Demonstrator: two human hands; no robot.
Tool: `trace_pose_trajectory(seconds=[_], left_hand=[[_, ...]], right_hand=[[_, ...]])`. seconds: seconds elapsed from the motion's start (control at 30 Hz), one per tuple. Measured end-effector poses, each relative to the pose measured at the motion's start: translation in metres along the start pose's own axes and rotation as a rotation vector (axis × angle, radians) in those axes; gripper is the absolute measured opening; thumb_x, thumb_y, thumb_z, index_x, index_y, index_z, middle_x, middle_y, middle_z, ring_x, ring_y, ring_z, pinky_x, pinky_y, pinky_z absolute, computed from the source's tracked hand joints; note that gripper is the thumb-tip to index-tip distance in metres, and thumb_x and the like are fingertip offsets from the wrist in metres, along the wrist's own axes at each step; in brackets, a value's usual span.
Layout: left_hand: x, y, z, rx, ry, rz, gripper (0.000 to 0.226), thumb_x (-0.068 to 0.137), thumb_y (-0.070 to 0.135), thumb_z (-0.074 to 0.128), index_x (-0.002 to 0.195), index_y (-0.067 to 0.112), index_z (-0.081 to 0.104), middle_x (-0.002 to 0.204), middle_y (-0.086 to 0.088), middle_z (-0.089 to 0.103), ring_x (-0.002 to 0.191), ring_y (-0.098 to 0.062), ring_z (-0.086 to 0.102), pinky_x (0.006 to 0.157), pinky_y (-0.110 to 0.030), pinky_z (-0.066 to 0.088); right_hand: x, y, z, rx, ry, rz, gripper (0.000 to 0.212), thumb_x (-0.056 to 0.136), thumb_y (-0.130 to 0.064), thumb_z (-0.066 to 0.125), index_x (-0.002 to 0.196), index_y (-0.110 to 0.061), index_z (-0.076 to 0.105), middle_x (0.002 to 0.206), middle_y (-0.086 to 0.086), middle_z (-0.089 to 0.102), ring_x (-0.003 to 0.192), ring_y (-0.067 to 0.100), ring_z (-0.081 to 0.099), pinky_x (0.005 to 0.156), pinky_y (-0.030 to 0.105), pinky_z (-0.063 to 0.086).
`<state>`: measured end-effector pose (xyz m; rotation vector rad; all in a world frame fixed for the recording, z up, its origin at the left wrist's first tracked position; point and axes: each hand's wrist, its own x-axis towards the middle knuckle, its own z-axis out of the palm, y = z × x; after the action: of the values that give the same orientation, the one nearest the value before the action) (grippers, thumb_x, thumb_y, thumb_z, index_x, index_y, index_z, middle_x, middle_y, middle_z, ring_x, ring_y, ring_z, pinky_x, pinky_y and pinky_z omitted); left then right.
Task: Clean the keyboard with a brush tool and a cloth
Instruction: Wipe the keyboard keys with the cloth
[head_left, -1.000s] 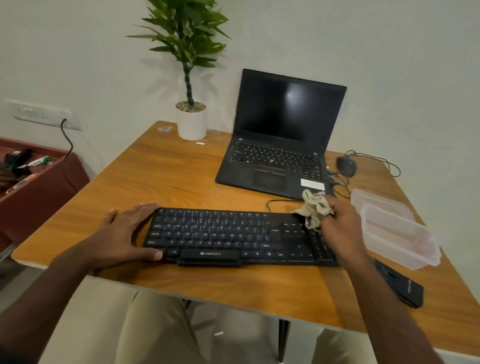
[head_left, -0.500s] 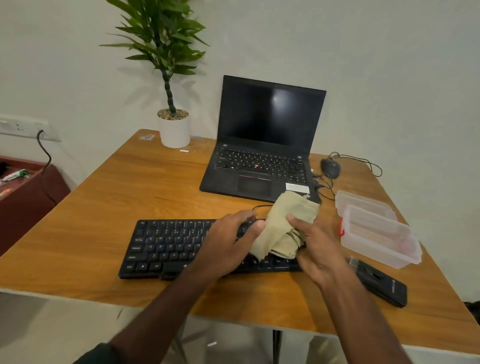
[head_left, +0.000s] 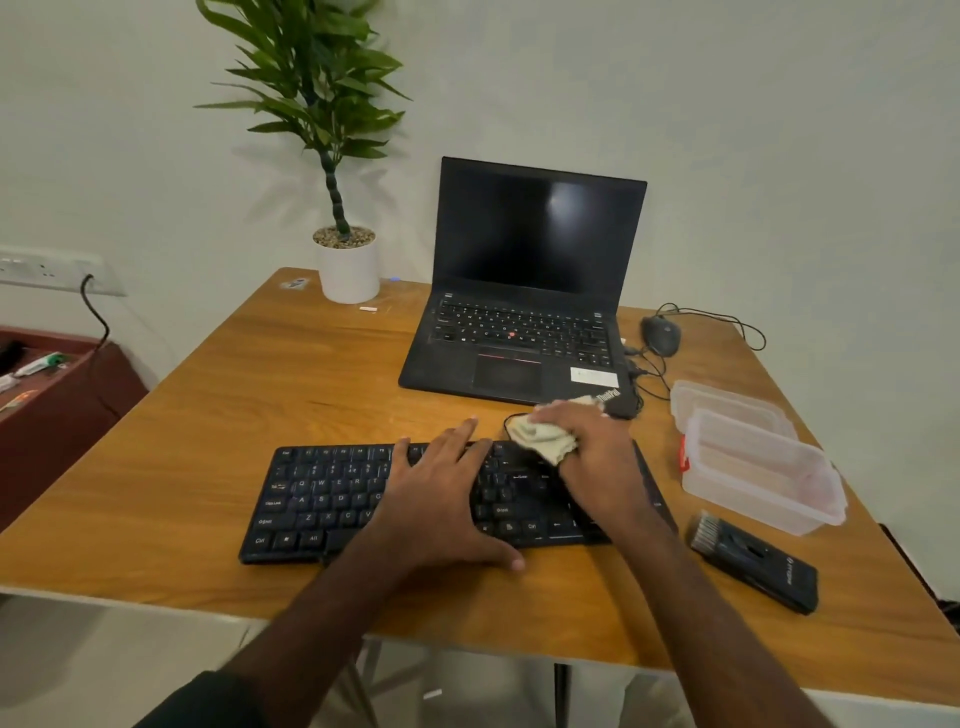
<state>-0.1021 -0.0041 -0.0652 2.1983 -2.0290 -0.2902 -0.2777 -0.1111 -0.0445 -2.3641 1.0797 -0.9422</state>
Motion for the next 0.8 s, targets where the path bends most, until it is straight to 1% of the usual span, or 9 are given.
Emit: trace_pose_trajectory(seconds=[0.1,0.27,0.37,0.47,0.53,0.6,0.7,0.73,0.8], left_hand=[[0.002,-0.004,0.003,0.041,-0.015,-0.019,0.143,0.045,0.104,0.047,0.159,0.028,0.005,0.167,0.009,0.005,0.152,-0.012,0.005,0.121,-0.059,-0.003],[0.005,-0.005,0.003,0.066,-0.003,-0.010,0.144,0.043,0.105,0.045,0.158,0.028,0.007,0.165,0.010,0.012,0.151,-0.012,0.011,0.121,-0.057,0.003],[0.005,-0.005,0.002,0.072,0.002,-0.013,0.144,0.042,0.106,0.043,0.158,0.028,0.007,0.165,0.010,0.012,0.150,-0.012,0.012,0.122,-0.056,0.003],[0.005,-0.006,0.003,0.065,-0.003,-0.015,0.145,0.041,0.106,0.043,0.158,0.028,0.007,0.165,0.008,0.012,0.151,-0.014,0.012,0.122,-0.056,0.003],[0.005,-0.006,0.003,0.065,-0.013,-0.016,0.145,0.041,0.106,0.043,0.158,0.027,0.006,0.165,0.007,0.012,0.151,-0.015,0.011,0.122,-0.057,0.004],[0.006,-0.007,0.001,0.075,-0.023,-0.009,0.147,0.041,0.106,0.043,0.158,0.027,0.006,0.164,0.006,0.014,0.150,-0.016,0.012,0.122,-0.057,0.005],[0.009,-0.008,-0.001,0.093,-0.030,-0.004,0.150,0.038,0.107,0.043,0.158,0.026,0.006,0.163,0.006,0.017,0.148,-0.017,0.015,0.121,-0.058,0.009],[0.010,-0.008,-0.002,0.102,-0.028,0.000,0.150,0.037,0.108,0.043,0.158,0.026,0.007,0.162,0.006,0.018,0.148,-0.017,0.016,0.120,-0.058,0.010],[0.010,-0.010,-0.002,0.111,-0.016,0.002,0.150,0.037,0.108,0.042,0.158,0.025,0.008,0.162,0.005,0.020,0.148,-0.017,0.017,0.120,-0.058,0.009]], right_hand=[[-0.002,0.004,0.005,-0.236,-0.260,-0.089,0.037,0.083,-0.003,0.067,0.114,-0.022,0.074,0.121,-0.004,0.071,0.119,0.014,0.057,0.110,0.041,0.041],[0.003,0.022,-0.011,-0.095,-0.332,-0.096,0.038,0.069,0.007,0.068,0.092,-0.022,0.079,0.109,-0.007,0.074,0.112,0.009,0.060,0.102,0.039,0.048],[0.001,0.023,-0.018,-0.051,-0.423,-0.174,0.034,0.068,0.008,0.066,0.081,-0.022,0.078,0.100,-0.013,0.075,0.109,0.002,0.060,0.097,0.031,0.048],[-0.006,0.023,-0.025,0.058,-0.496,-0.195,0.033,0.068,0.004,0.061,0.077,-0.023,0.078,0.089,-0.010,0.076,0.101,0.005,0.064,0.091,0.031,0.051],[-0.008,0.028,-0.031,0.235,-0.438,-0.101,0.036,0.068,0.004,0.060,0.072,-0.028,0.077,0.082,-0.007,0.075,0.092,0.012,0.068,0.083,0.037,0.055],[-0.006,0.035,-0.034,0.386,-0.194,0.028,0.044,0.070,0.011,0.058,0.074,-0.028,0.078,0.083,-0.004,0.076,0.089,0.017,0.071,0.083,0.045,0.058],[-0.008,0.030,-0.031,0.318,0.200,0.193,0.053,0.078,0.016,0.059,0.103,-0.027,0.076,0.112,-0.007,0.074,0.111,0.008,0.066,0.101,0.040,0.053],[-0.010,0.022,-0.028,0.240,0.209,0.175,0.051,0.082,0.012,0.061,0.112,-0.028,0.072,0.121,-0.006,0.070,0.119,0.005,0.060,0.108,0.035,0.047],[-0.018,0.007,-0.017,0.097,0.003,0.121,0.046,0.090,0.001,0.062,0.125,-0.028,0.066,0.137,-0.005,0.060,0.131,0.004,0.047,0.117,0.025,0.031]])
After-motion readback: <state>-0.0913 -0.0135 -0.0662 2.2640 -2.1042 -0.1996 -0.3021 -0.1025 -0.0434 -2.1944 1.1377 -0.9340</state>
